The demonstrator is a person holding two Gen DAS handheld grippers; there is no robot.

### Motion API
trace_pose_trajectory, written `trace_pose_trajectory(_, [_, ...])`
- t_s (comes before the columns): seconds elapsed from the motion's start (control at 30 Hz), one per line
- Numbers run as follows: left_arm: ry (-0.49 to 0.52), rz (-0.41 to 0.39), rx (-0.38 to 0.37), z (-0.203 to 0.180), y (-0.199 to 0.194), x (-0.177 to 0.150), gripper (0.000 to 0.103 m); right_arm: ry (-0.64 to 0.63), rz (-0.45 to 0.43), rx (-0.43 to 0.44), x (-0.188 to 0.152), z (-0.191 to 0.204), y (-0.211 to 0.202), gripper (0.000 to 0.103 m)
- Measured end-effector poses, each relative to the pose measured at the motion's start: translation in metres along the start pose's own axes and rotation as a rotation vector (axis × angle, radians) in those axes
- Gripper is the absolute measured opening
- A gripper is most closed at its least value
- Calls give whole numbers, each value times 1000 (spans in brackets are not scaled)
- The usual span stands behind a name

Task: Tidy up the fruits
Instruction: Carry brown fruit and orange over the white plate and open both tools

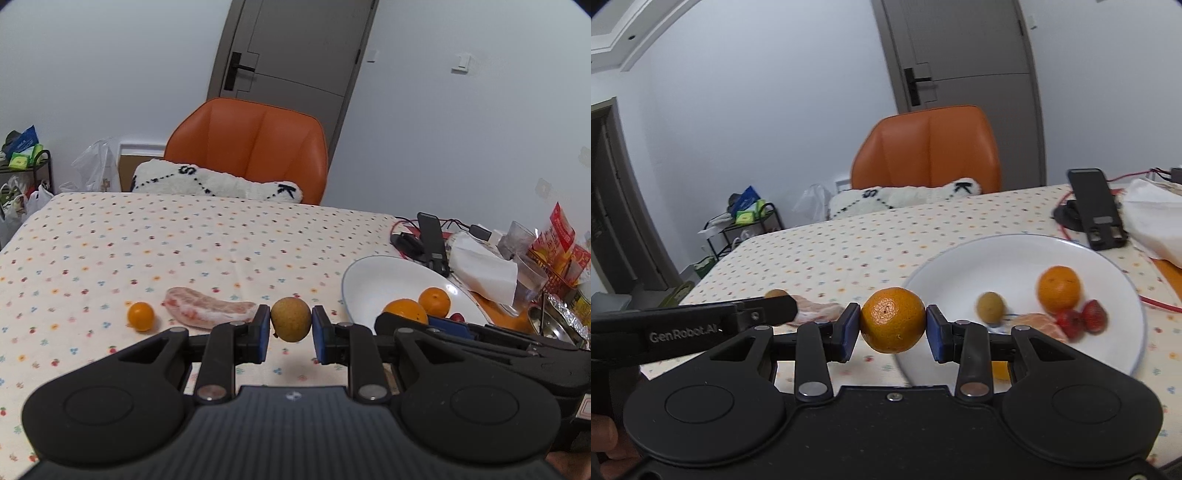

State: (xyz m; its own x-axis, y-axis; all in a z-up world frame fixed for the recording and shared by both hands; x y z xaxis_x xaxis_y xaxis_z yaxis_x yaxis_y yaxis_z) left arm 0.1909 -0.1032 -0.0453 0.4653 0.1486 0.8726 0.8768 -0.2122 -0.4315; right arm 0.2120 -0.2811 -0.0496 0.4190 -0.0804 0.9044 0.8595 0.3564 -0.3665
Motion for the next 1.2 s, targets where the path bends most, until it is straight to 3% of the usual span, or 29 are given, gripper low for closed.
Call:
trace_pose_trajectory(0.33, [32, 29, -31, -31, 24, -4, 22, 44, -20, -76, 2, -42, -7, 36])
trace_pose_trajectory(0.8, [58, 75, -81, -75, 59, -14, 22, 80, -27, -105, 3, -72, -9, 37])
trace_pose_trajectory(1.2, [25, 65, -32, -58, 52, -10, 26, 79, -19, -93, 3, -70, -2, 37])
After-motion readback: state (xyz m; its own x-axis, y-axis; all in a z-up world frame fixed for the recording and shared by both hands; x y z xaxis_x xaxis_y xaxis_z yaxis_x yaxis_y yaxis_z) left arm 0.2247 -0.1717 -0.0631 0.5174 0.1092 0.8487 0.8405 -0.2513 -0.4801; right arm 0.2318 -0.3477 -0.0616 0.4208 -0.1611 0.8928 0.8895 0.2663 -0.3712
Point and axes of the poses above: each gripper's, at about its wrist camera, not at the fingertips, and y roughly the way its jaws point, z to its left, x to its top, the point moved 3 cm from there along y, roughly the way its jaws point, and after that the axes turned 6 degrees about -z, right-handed, at the moved point
